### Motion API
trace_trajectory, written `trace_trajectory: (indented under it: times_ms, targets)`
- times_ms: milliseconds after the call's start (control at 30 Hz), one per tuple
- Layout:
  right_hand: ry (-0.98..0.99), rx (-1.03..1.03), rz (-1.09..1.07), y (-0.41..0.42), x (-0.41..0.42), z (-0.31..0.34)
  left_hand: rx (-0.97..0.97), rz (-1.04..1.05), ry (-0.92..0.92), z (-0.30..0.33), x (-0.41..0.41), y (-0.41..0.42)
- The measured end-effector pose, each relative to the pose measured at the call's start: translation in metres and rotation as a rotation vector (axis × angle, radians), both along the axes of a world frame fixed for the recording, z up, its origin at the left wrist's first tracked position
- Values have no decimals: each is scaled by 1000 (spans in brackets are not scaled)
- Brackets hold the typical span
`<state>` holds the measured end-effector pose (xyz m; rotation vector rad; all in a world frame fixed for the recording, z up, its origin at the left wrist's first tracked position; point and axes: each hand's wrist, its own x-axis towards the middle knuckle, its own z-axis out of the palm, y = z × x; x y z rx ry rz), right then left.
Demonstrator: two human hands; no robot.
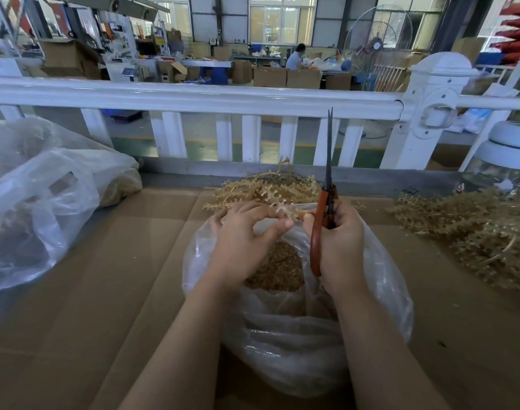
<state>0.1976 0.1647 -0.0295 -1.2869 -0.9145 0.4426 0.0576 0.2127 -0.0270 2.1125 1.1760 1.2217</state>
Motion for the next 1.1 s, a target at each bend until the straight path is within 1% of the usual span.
trace_trajectory:
  times_ms: [100,133,233,333,433,567,633,733,867,967,1100]
  targets:
    - [-34,3,6,0,0,0,-229,-196,-337,5,1,-3]
    - [-47,15,6,0,0,0,-243,-232,-408,7,1,-3]
    - [-107,23,-3,1,0,0,-283,-276,-502,8,-1,-2]
    - [-127,19,30,2,-1,-1,-325,-317,-518,6,-1,-1]
    - [-109,18,62,2,-1,-2,-310,-349,-516,5,-1,1]
    - [-141,15,63,3,0,-4,-352,-382,-576,6,-4,1]
    - [-170,12,78,4,1,-5,-386,-376,-604,6,-4,0]
    - [-223,-16,65,4,2,-6,-410,-308,-680,7,-3,0]
    - [-400,-146,90,-2,5,-6,-365,-250,-765,11,-6,1]
    - [-529,-183,128,-4,4,-8,-317,-239,-749,13,-9,2]
    - [-743,-166,100,-7,5,-8,-281,-263,-685,15,-13,0]
